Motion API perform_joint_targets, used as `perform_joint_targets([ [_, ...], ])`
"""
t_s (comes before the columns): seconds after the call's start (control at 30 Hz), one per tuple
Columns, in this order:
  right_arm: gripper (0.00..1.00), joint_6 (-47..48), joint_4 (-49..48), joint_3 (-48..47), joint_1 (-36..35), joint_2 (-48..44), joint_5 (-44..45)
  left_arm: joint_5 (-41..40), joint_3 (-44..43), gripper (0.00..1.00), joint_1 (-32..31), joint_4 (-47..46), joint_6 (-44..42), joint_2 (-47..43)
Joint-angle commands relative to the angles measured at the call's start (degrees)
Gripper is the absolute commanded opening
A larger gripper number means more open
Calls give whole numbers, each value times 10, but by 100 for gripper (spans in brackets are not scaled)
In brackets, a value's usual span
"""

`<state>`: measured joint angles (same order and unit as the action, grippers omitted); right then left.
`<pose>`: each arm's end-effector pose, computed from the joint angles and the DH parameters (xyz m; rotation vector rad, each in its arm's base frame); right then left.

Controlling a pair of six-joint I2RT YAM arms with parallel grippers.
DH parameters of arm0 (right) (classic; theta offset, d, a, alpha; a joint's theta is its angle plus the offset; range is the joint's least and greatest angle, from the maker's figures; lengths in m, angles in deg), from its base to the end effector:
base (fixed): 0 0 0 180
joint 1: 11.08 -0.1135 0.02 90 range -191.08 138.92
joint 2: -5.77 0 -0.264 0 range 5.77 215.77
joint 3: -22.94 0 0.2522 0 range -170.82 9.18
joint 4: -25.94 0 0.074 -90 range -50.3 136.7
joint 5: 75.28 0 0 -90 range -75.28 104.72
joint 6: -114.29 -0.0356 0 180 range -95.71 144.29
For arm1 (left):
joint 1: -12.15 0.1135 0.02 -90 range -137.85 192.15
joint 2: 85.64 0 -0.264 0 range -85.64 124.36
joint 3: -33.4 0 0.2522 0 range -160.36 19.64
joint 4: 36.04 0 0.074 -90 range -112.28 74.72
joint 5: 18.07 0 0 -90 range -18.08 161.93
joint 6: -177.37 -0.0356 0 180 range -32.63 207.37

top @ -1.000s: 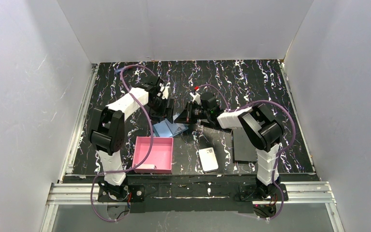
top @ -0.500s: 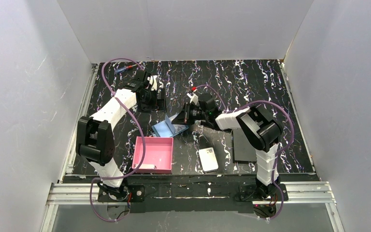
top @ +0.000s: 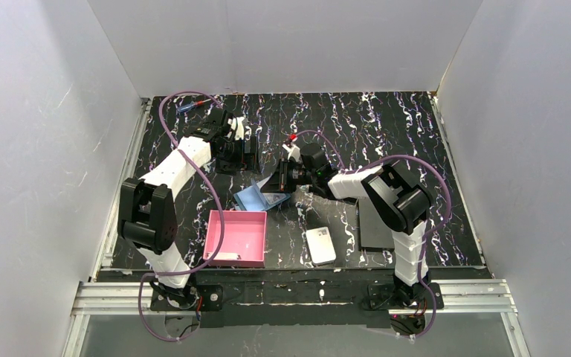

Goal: Put the credit cards into the card holder
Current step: Open the card holder at the center of the board.

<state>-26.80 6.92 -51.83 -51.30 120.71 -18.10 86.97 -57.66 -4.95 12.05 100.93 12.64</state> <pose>0.3090 0.2866 0.1527 -0.2334 2.2294 1.5292 0.3508 -0.1176 0.2539 0.1856 2.5693 -0.5402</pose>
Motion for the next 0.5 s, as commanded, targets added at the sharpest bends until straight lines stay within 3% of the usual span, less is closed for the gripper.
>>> perform_joint_targets([
  [0.0,18,29,18,-24,-1,7,12,17,2,86,1,7,0,0],
  [0.37,26,38,34,-34,0,9,14,28,2,87,1,7,0,6],
  [0.47,26,38,34,-36,-1,12,13,29,0,81,1,8,1,10],
])
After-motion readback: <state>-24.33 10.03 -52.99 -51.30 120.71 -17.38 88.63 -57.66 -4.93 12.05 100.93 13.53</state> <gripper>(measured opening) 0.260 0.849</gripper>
